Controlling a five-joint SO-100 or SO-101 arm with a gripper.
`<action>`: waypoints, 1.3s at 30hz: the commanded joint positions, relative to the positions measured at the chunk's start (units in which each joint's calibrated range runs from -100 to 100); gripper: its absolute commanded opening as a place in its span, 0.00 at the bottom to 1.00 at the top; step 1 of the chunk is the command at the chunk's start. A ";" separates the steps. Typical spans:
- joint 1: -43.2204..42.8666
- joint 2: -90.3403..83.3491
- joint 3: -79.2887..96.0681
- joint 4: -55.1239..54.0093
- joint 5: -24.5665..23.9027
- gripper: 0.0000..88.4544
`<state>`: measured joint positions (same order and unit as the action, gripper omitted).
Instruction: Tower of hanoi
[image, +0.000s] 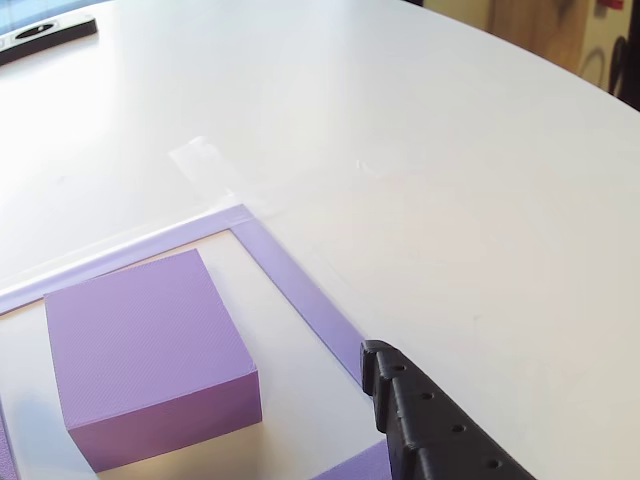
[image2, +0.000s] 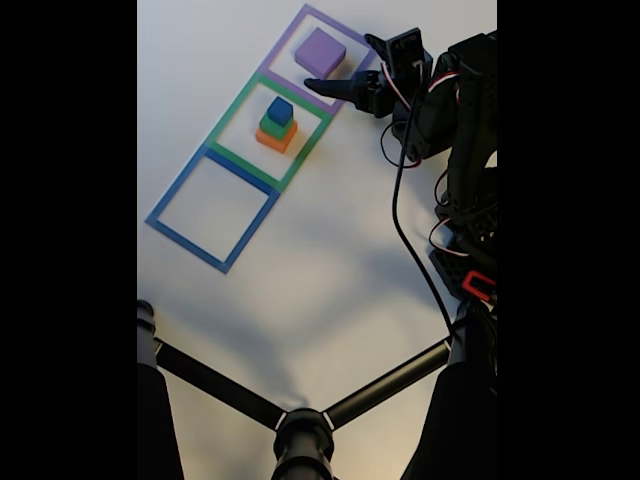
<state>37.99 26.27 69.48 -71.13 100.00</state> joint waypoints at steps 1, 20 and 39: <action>-0.67 0.81 -2.28 -2.72 0.00 0.56; -3.49 7.14 -9.46 -2.97 0.00 0.55; -4.02 8.66 -11.91 -2.24 0.00 0.54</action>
<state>34.40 35.44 58.21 -72.81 100.00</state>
